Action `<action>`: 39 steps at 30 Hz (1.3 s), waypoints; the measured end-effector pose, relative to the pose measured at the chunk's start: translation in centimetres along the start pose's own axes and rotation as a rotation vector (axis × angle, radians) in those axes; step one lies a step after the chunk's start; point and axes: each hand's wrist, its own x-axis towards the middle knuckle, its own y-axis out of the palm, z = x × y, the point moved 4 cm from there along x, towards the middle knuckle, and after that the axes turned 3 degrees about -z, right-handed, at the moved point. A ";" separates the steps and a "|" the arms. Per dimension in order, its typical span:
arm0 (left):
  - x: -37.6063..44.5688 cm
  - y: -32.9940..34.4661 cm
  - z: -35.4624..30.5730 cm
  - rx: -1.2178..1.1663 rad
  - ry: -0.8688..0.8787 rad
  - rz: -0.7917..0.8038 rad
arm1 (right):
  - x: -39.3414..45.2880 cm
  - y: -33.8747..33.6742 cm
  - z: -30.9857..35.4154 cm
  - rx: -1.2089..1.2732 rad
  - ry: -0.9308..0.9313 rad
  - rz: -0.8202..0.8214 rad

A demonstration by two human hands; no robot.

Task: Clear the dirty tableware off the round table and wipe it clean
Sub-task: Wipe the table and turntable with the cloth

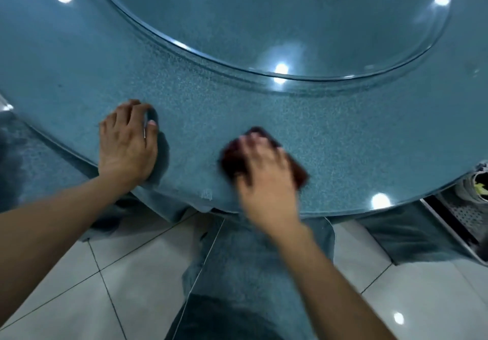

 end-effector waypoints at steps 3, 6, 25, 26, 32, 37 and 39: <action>0.0 -0.1 -0.1 -0.003 -0.018 0.027 | 0.2 -4.1 -14.8 -0.105 0.420 -0.148; 0.1 -0.1 0.0 0.005 -0.017 0.036 | 2.1 -7.1 -24.9 -0.055 0.839 -0.192; 0.2 -0.3 0.3 -0.008 -0.050 0.057 | 12.4 0.8 -2.2 0.027 0.043 -0.031; 0.2 -0.3 0.4 -0.011 -0.055 0.059 | 11.8 -0.2 -5.6 0.017 0.148 -0.076; -0.1 -0.2 0.5 -0.058 -0.033 0.062 | 9.3 -3.1 -12.2 -0.016 0.603 -0.142; 0.9 -1.4 2.4 -0.428 -0.061 0.157 | 9.9 2.9 8.0 -0.022 0.217 -0.119; 1.7 -3.3 4.0 -0.504 0.064 0.164 | 8.3 5.2 16.5 0.013 0.130 -0.117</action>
